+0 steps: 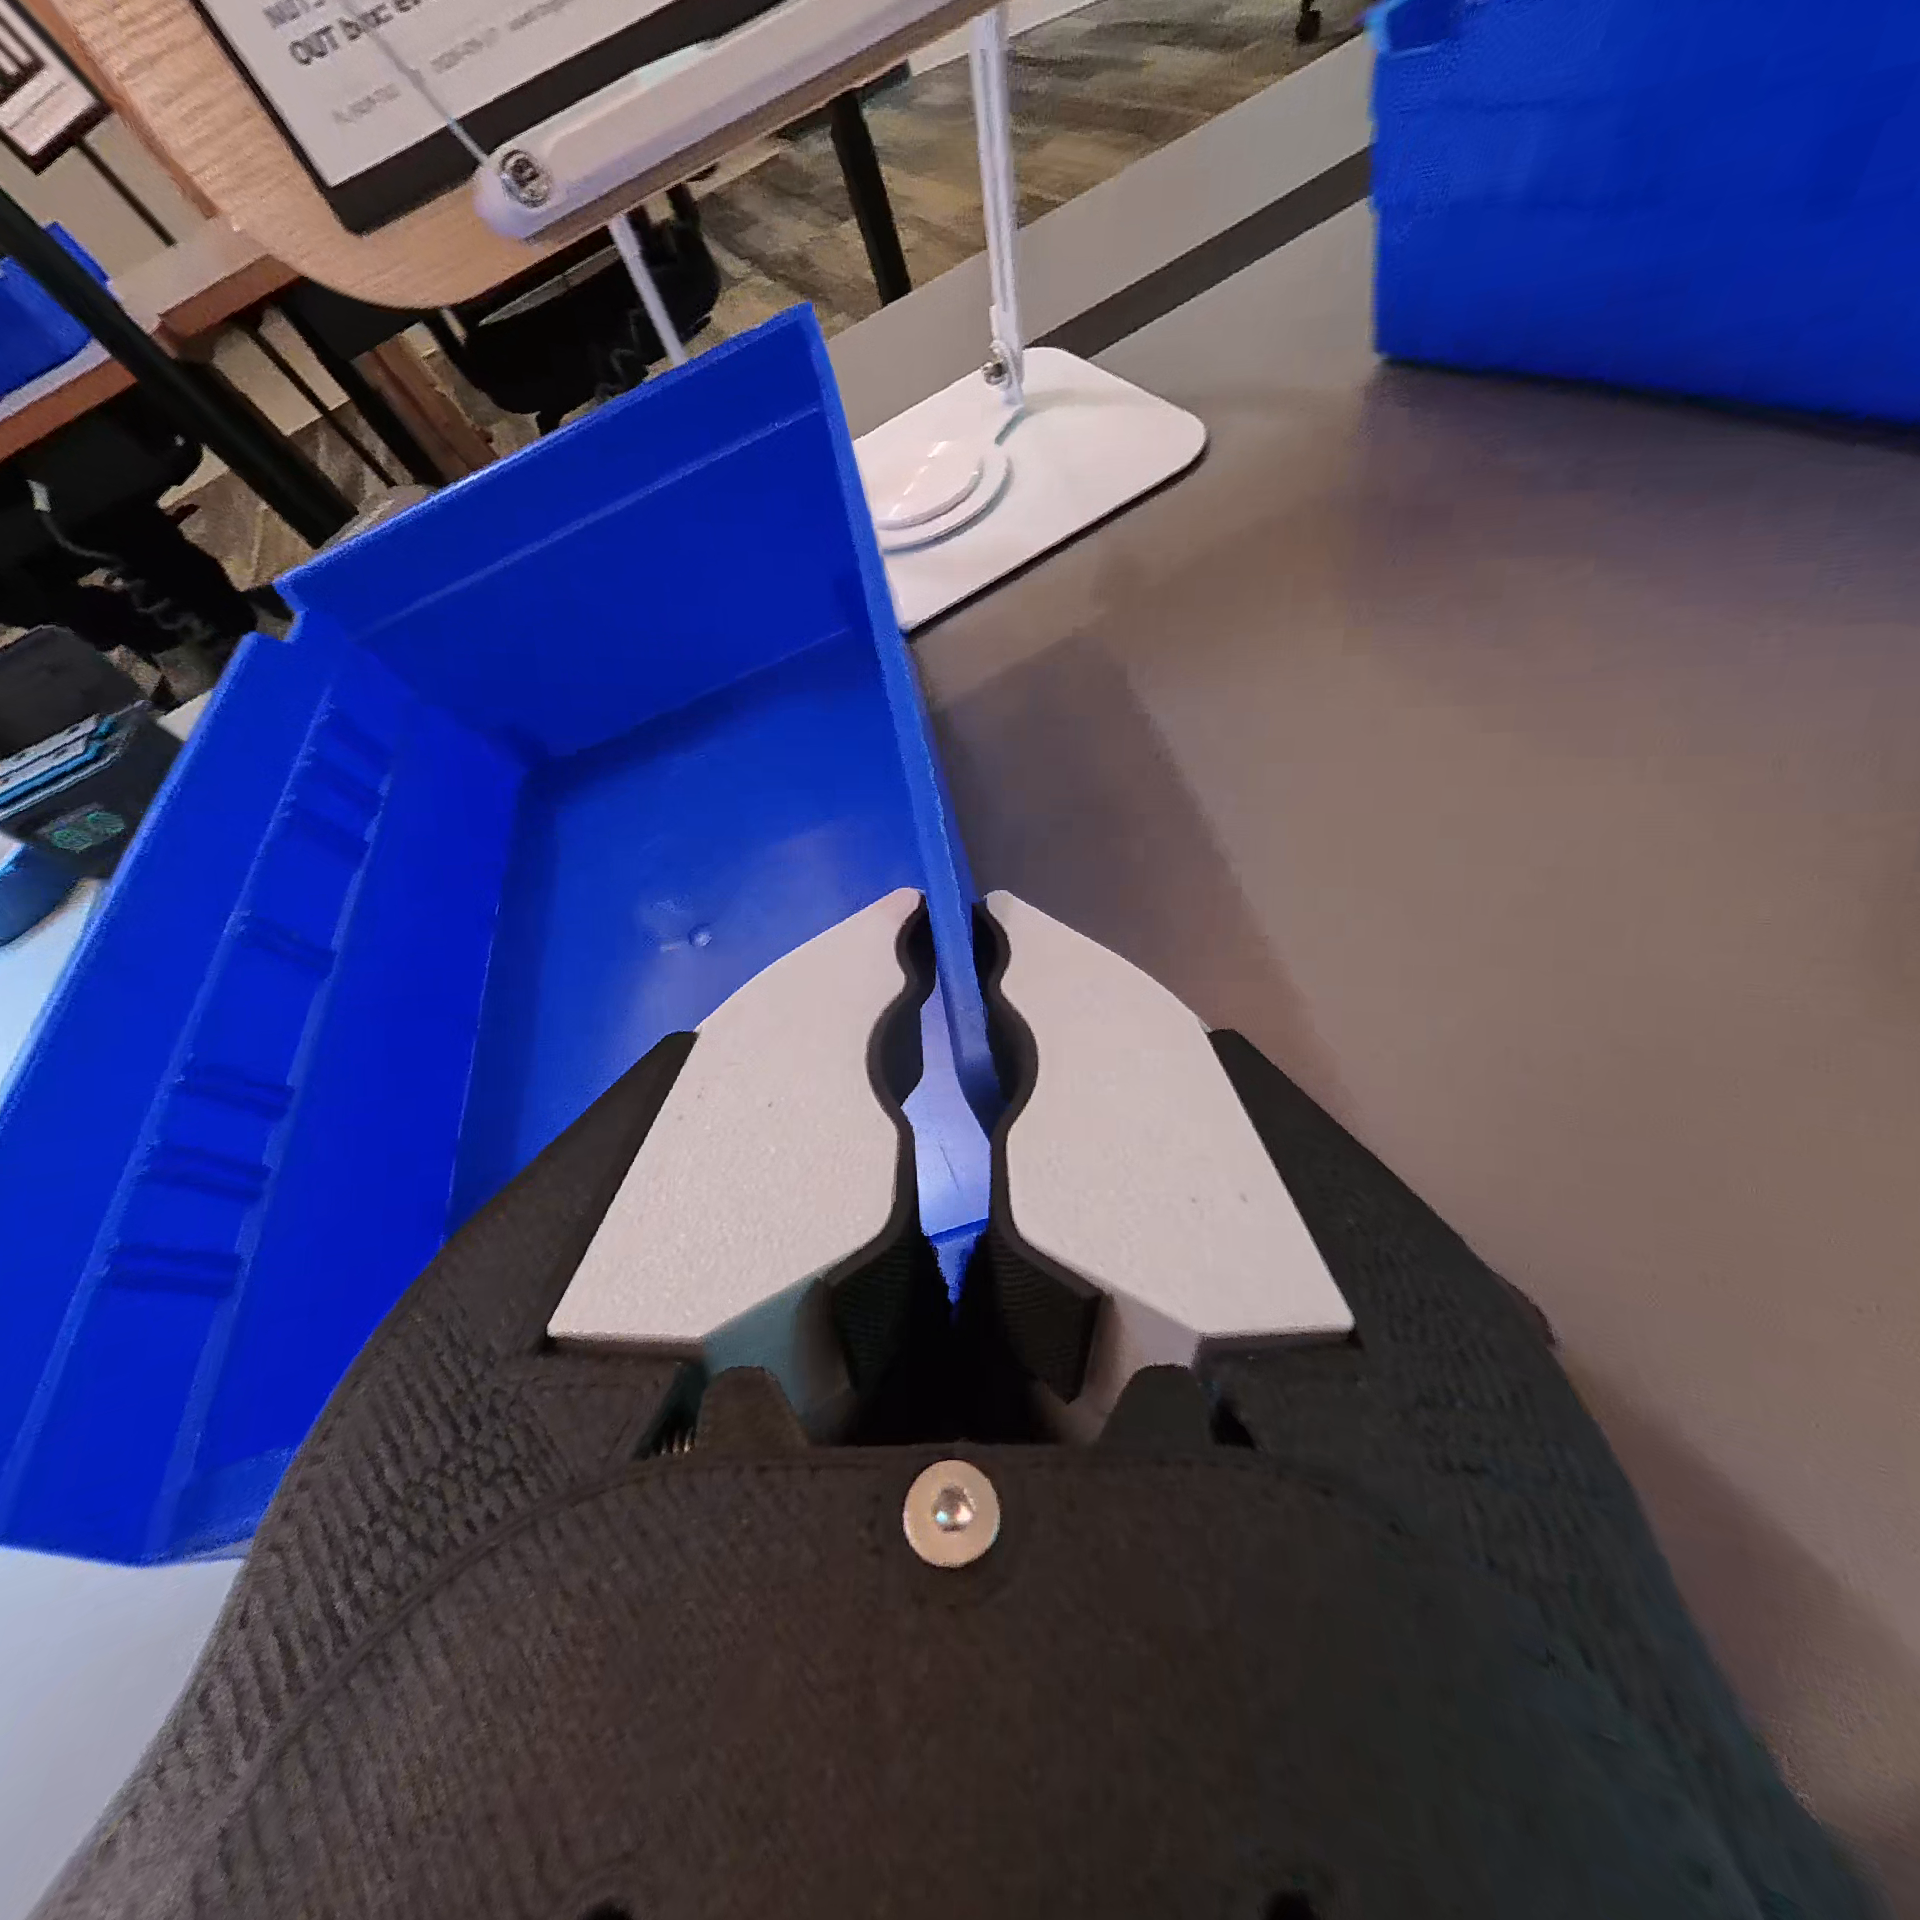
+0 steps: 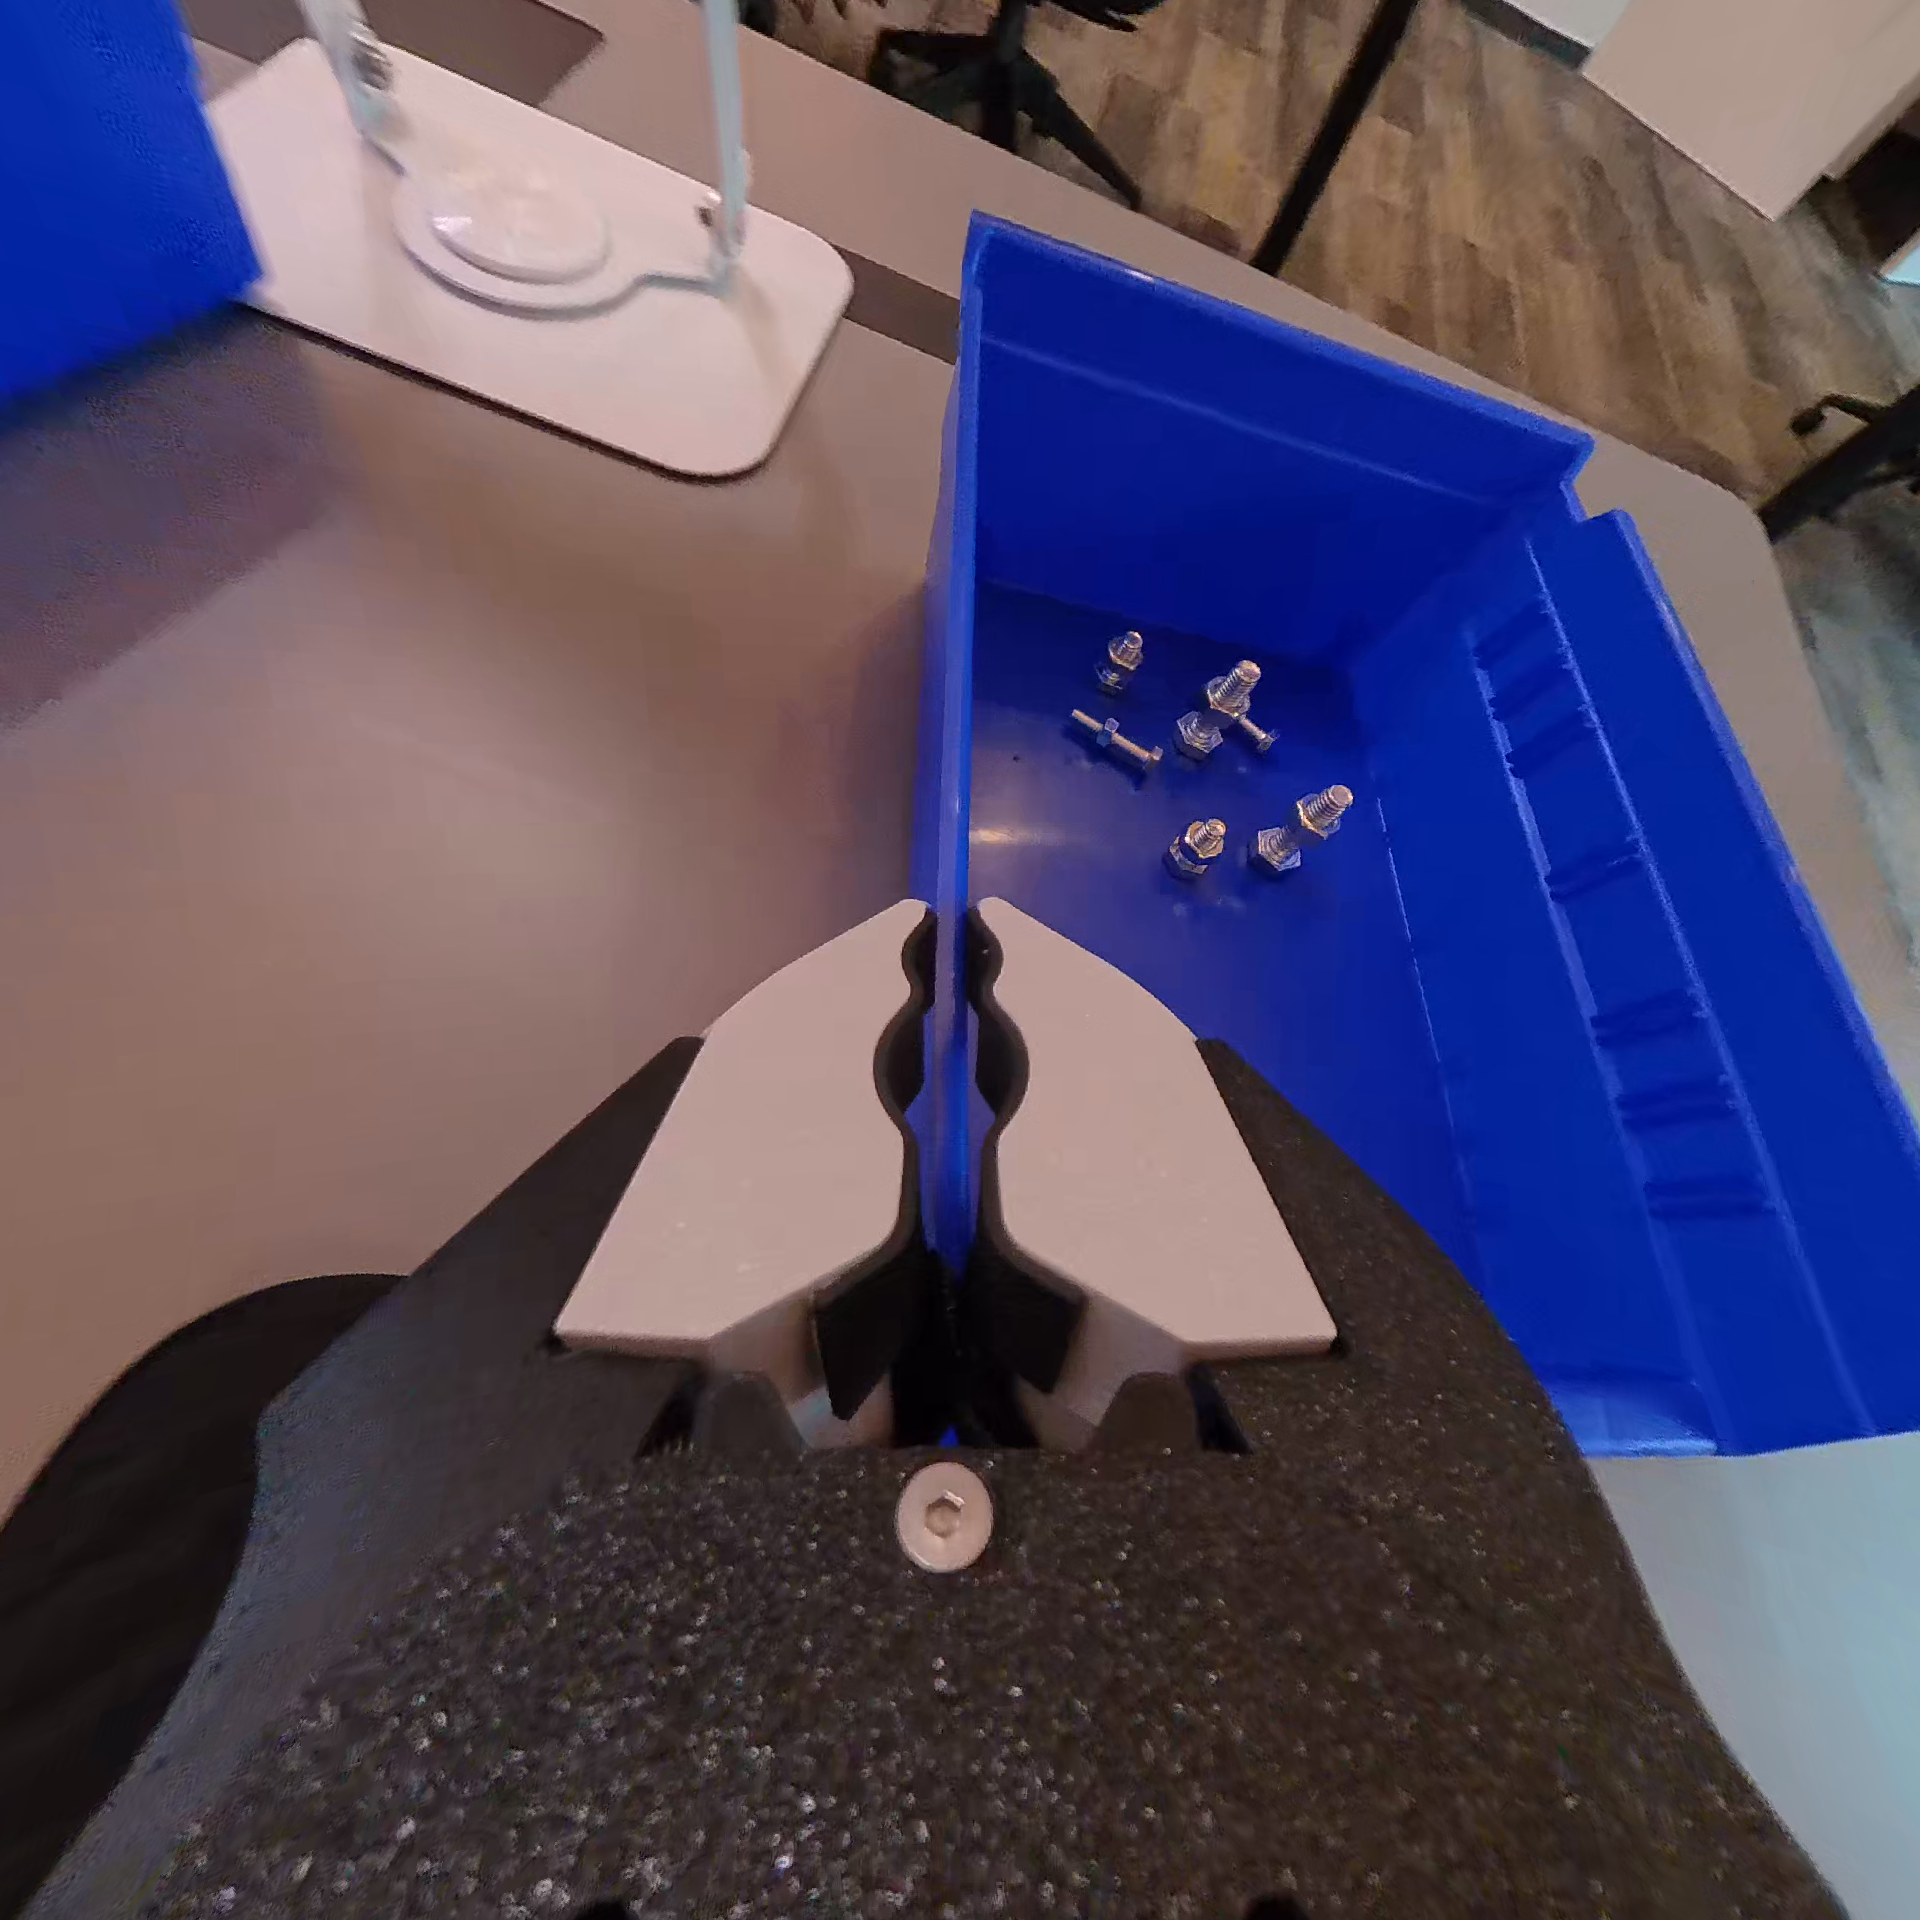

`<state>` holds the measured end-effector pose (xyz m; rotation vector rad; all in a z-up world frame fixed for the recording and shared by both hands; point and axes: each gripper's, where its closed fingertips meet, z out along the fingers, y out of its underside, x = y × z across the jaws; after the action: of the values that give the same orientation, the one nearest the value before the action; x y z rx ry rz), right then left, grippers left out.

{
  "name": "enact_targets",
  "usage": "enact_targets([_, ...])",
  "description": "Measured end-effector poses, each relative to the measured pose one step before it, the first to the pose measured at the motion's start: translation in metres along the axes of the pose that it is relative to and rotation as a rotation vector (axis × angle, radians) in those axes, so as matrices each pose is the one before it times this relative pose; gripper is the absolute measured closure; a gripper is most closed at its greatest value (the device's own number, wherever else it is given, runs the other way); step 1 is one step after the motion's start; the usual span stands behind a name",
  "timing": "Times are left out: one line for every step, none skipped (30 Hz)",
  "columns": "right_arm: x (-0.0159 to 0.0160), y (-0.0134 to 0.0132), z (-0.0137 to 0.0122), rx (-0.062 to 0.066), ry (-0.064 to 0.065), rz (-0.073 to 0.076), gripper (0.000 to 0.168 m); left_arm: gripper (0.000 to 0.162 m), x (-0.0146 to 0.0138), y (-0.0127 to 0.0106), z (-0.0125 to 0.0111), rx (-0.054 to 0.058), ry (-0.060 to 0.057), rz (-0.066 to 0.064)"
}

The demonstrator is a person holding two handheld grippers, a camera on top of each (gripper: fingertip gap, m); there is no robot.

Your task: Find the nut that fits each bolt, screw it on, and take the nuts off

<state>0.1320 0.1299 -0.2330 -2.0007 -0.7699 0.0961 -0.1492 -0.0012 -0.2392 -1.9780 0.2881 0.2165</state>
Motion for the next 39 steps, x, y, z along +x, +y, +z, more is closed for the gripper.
enact_targets([-0.00812, -0.00379, -0.00018, 0.0139, -0.0220, 0.0023, 0.164, 0.155, 0.00328, -0.00095, 0.00112, 0.0014, 0.0087, 0.0021])
enact_targets([-0.00842, -0.00388, -0.00023, 0.0140, -0.0236, 0.0061, 0.164, 0.155, 0.00297, -0.00075, 0.00145, 0.0000, 0.0083, 0.0013])
enact_targets([-0.00852, -0.00390, -0.00034, 0.0120, -0.0209, 0.0044, 0.164, 0.155, 0.00269, -0.00094, 0.00141, 0.0011, 0.0071, 0.0027])
enact_targets([-0.00869, -0.00359, -0.00025, 0.0092, -0.0174, -0.0020, 0.164, 0.155, 0.00226, -0.00096, 0.00137, 0.0015, 0.0047, 0.0042])
enact_targets([-0.00938, -0.00331, 0.00011, 0.0066, -0.0184, -0.0033, 0.164, 0.155, 0.00224, -0.00094, 0.00122, 0.0012, 0.0053, 0.0040])
enact_targets([-0.00939, -0.00296, 0.00030, 0.0043, -0.0176, -0.0043, 0.164, 0.155, 0.00192, -0.00131, 0.00111, 0.0025, 0.0039, 0.0034])
enact_targets([-0.00940, -0.00312, 0.00060, 0.0055, -0.0157, -0.0038, 0.164, 0.155, 0.00173, -0.00139, 0.00089, 0.0024, 0.0048, 0.0013])
enact_targets([-0.00897, -0.00332, 0.00101, 0.0065, -0.0121, -0.0065, 0.164, 0.155, 0.00158, -0.00144, 0.00098, 0.0030, 0.0060, -0.0015])
enact_targets([-0.00879, -0.00298, 0.00141, 0.0047, -0.0100, -0.0099, 0.164, 0.155, 0.00123, -0.00142, 0.00109, 0.0026, 0.0054, -0.0039])
enact_targets([-0.00885, -0.00281, 0.00157, 0.0035, -0.0120, -0.0073, 0.164, 0.155, 0.00092, -0.00112, 0.00126, 0.0006, 0.0042, -0.0048])
enact_targets([-0.00910, -0.00237, 0.00183, 0.0026, -0.0144, -0.0049, 0.164, 0.154, 0.00113, -0.00103, 0.00137, 0.0003, 0.0053, -0.0055])
enact_targets([-0.00909, -0.00177, 0.00209, 0.0010, -0.0149, -0.0065, 0.164, 0.153, 0.00120, -0.00085, 0.00136, -0.0004, 0.0047, -0.0074])
enact_targets([-0.00883, -0.00143, 0.00206, 0.0007, -0.0151, -0.0066, 0.164, 0.153, 0.00133, -0.00057, 0.00096, 0.0005, 0.0046, -0.0071])
enact_targets([-0.00792, -0.00171, 0.00177, 0.0052, -0.0129, -0.0040, 0.163, 0.152, 0.00167, -0.00033, 0.00103, 0.0015, 0.0062, -0.0045])
enact_targets([-0.00563, -0.00259, 0.00138, 0.0102, -0.0026, 0.0002, 0.163, 0.150, 0.00191, 0.00018, 0.00096, 0.0005, 0.0074, -0.0014])
enact_targets([-0.00313, -0.00164, 0.00126, 0.0053, 0.0072, -0.0026, 0.163, 0.149, 0.00042, 0.00023, 0.00107, 0.0022, -0.0002, 0.0039])
enact_targets([-0.00302, -0.00068, 0.00146, 0.0021, 0.0004, -0.0082, 0.163, 0.148, 0.00195, 0.00128, 0.00102, -0.0028, 0.0151, 0.0057])
enact_targets([-0.00486, -0.00147, 0.00093, 0.0110, -0.0189, -0.0035, 0.161, 0.145, 0.00194, 0.00047, 0.00051, 0.0036, 0.0172, -0.0113])
enact_targets([-0.00567, -0.00291, -0.00013, 0.0215, -0.0296, 0.0041, 0.157, 0.143, 0.00207, -0.00070, -0.00033, 0.0129, 0.0205, -0.0168])
enact_targets([-0.00347, -0.00299, -0.00141, 0.0218, -0.0200, 0.0040, 0.149, 0.139, 0.00279, -0.00256, -0.00139, 0.0241, 0.0244, -0.0178])
enact_targets([-0.00245, -0.00348, -0.00251, 0.0237, -0.0179, -0.0013, 0.143, 0.136, 0.00089, -0.00540, -0.00283, 0.0385, 0.0086, -0.0172])
enact_targets([-0.00123, -0.00397, -0.00366, 0.0292, -0.0152, -0.0003, 0.131, 0.131, 0.00110, -0.00908, -0.00486, 0.0565, 0.0027, -0.0064])
enact_targets([0.00037, -0.00436, -0.00483, 0.0340, -0.0101, 0.0043, 0.123, 0.127, 0.00094, -0.01196, -0.00610, 0.0748, -0.0079, -0.0017])
enact_targets([0.00097, -0.00458, -0.00586, 0.0388, -0.0106, 0.0060, 0.116, 0.123, 0.00178, -0.01356, -0.00628, 0.0821, -0.0104, -0.0006])
enact_targets([0.00179, -0.00414, -0.00656, 0.0396, -0.0090, 0.0076, 0.112, 0.118, 0.00602, -0.01296, -0.00527, 0.0787, 0.0095, 0.0031])
enact_targets([0.00344, -0.00361, -0.00713, 0.0382, -0.0023, 0.0066, 0.109, 0.113, 0.00776, -0.01037, -0.00356, 0.0610, 0.0150, -0.0027])
enact_targets([0.00582, -0.00298, -0.00769, 0.0362, 0.0114, 0.0030, 0.104, 0.107, 0.00943, -0.00677, -0.00178, 0.0365, 0.0217, -0.0089])
enact_targets([0.00885, -0.00217, -0.00828, 0.0335, 0.0271, -0.0041, 0.100, 0.100, 0.01180, -0.00353, 0.00003, 0.0164, 0.0335, -0.0162])
enact_targets([0.01139, -0.00175, -0.00875, 0.0346, 0.0386, -0.0153, 0.097, 0.091, 0.01369, -0.00166, 0.00121, 0.0090, 0.0438, -0.0274])
enact_targets([0.01367, -0.00182, -0.00902, 0.0386, 0.0476, -0.0256, 0.095, 0.079, 0.01349, -0.00075, 0.00234, 0.0106, 0.0423, -0.0412])
enact_targets([0.01627, -0.00147, -0.00931, 0.0388, 0.0594, -0.0235, 0.095, 0.073, 0.01296, 0.00126, 0.00331, 0.0073, 0.0435, -0.0444])
enact_targets([0.01841, -0.00048, -0.00883, 0.0320, 0.0656, -0.0134, 0.096, 0.063, 0.01057, 0.00356, 0.00445, 0.0004, 0.0335, -0.0416])
enact_targets([0.01954, 0.00140, -0.00740, 0.0177, 0.0617, -0.0041, 0.098, 0.055, 0.00815, 0.00640, 0.00541, -0.0148, 0.0256, -0.0294])
enact_targets([0.02041, 0.00416, -0.00550, 0.0012, 0.0571, 0.0066, 0.102, 0.047, 0.00535, 0.00891, 0.00601, -0.0306, 0.0149, -0.0135])
enact_targets([0.02022, 0.00638, -0.00324, -0.0107, 0.0498, 0.0157, 0.103, 0.040, 0.00269, 0.00941, 0.00622, -0.0370, 0.0026, -0.0037])
enact_targets([0.01806, 0.00782, -0.00082, -0.0185, 0.0366, 0.0187, 0.103, 0.038, 0.00125, 0.00874, 0.00581, -0.0366, -0.0027, 0.0032])
enact_targets([0.01567, 0.00927, 0.00167, -0.0264, 0.0250, 0.0177, 0.103, 0.039, 0.00100, 0.00646, 0.00526, -0.0285, -0.0019, 0.0049])
enact_targets([0.01296, 0.01100, 0.00436, -0.0390, 0.0154, 0.0119, 0.103, 0.039, 0.00149, 0.00406, 0.00478, -0.0176, 0.0019, 0.0002])
enact_targets([0.00935, 0.01255, 0.00673, -0.0519, -0.0007, 0.0050, 0.101, 0.039, 0.00177, 0.00319, 0.00463, -0.0155, 0.0045, -0.0027])
